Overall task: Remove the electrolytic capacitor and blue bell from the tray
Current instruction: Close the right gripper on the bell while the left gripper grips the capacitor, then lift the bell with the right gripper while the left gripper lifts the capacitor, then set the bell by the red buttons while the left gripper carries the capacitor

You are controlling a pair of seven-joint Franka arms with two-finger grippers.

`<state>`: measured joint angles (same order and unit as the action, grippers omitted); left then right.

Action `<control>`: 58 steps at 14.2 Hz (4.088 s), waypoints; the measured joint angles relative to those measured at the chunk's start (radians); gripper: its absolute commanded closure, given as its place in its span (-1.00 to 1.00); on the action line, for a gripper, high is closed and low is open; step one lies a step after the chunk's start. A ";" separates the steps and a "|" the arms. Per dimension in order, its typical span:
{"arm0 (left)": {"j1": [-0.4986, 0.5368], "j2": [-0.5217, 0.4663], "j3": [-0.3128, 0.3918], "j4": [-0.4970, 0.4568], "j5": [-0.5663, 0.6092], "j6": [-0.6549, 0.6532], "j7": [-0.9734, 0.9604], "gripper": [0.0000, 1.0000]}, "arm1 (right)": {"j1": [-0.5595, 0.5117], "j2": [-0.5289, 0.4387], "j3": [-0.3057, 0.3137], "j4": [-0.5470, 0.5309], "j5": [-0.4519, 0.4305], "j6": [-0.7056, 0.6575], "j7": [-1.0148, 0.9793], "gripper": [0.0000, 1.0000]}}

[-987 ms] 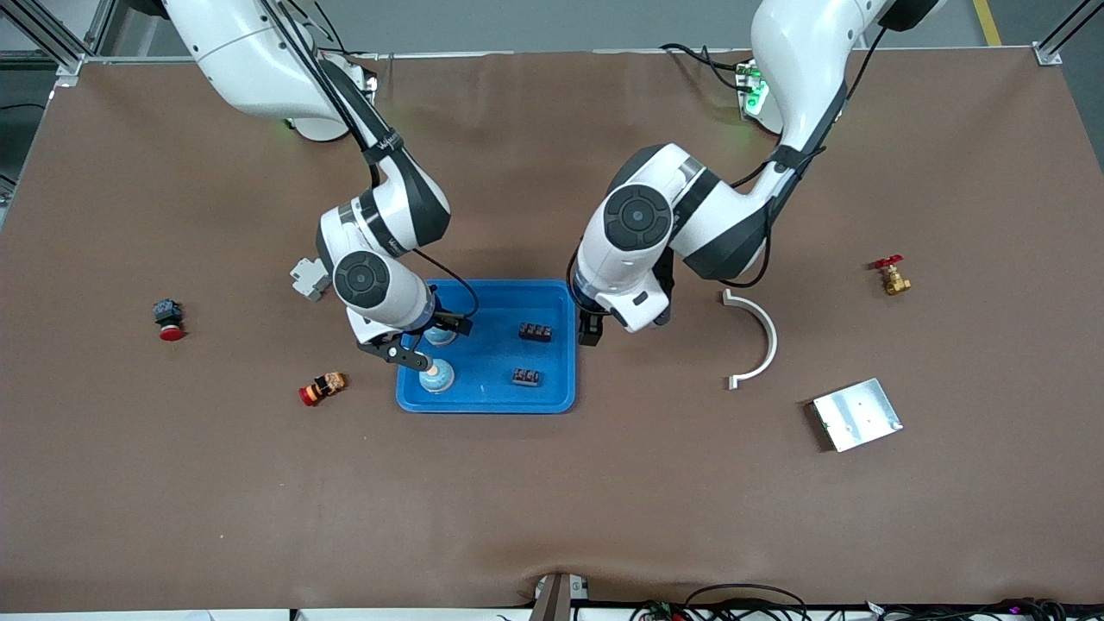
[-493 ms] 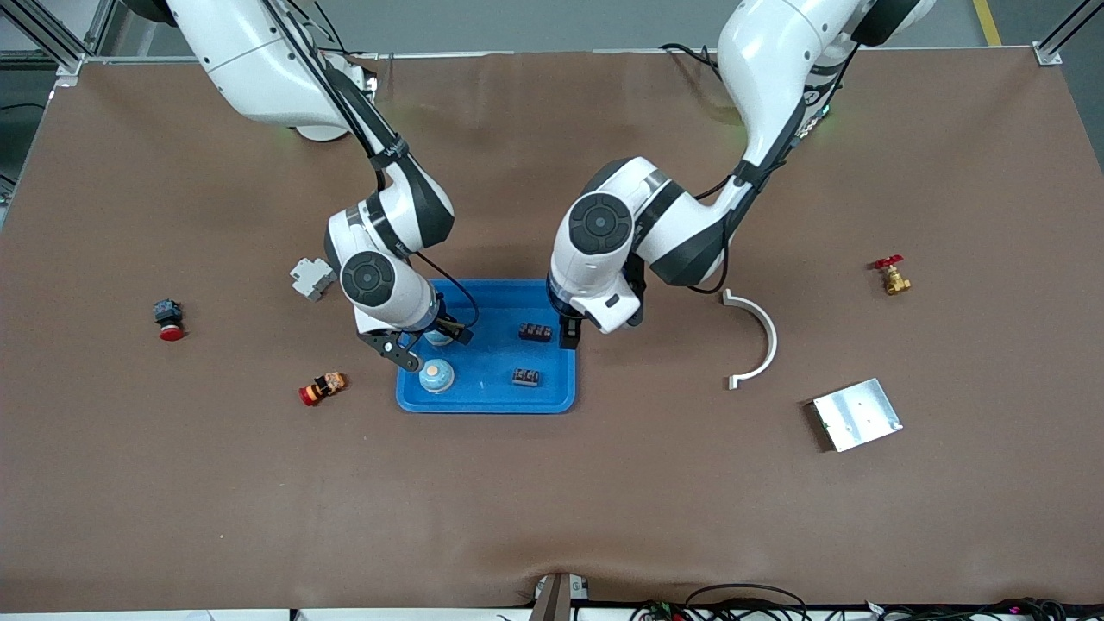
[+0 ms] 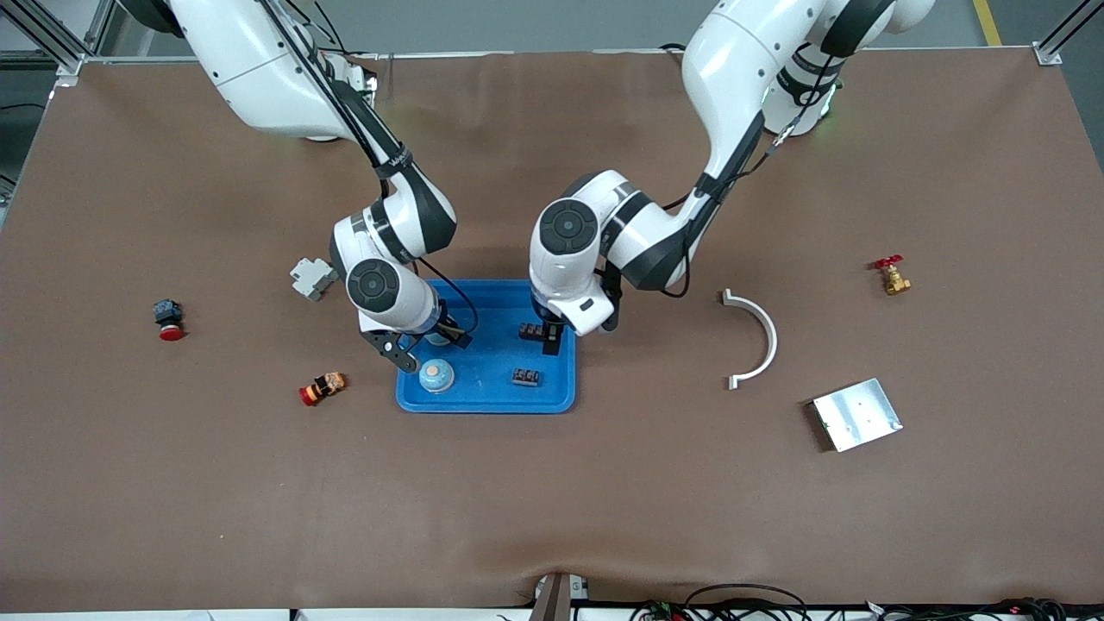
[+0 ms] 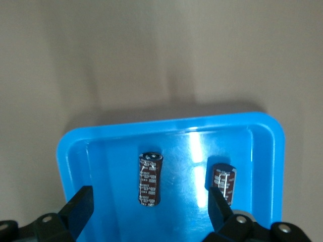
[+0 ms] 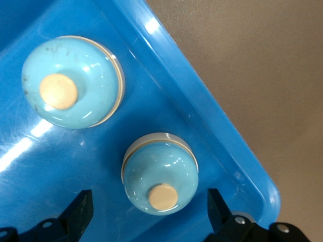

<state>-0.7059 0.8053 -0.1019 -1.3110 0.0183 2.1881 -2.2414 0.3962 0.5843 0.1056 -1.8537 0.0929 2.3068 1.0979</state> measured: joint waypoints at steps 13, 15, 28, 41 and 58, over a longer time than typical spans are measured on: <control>-0.038 0.115 0.003 0.023 0.000 0.128 0.022 -1.00 | 0.000 0.013 -0.004 -0.002 0.000 0.006 0.010 0.43; -0.041 0.126 0.009 0.023 0.001 0.141 0.024 -1.00 | -0.001 0.013 -0.006 0.002 0.000 0.004 0.010 0.51; -0.094 0.162 0.058 0.034 0.004 0.154 0.026 1.00 | -0.096 -0.147 -0.152 0.082 -0.001 -0.371 -0.572 0.72; -0.106 0.096 0.071 0.056 0.073 0.090 0.455 1.00 | -0.185 -0.152 -0.635 -0.169 -0.001 -0.176 -1.610 0.64; 0.065 -0.064 -0.017 -0.117 0.097 0.002 1.144 1.00 | -0.148 -0.103 -0.628 -0.049 0.194 -0.247 -1.613 -1.00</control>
<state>-0.6407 0.7415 -0.1192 -1.4284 0.1152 2.1900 -1.0972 0.2483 0.4808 -0.5224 -1.9026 0.2869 2.0601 -0.5150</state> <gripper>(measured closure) 0.683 0.000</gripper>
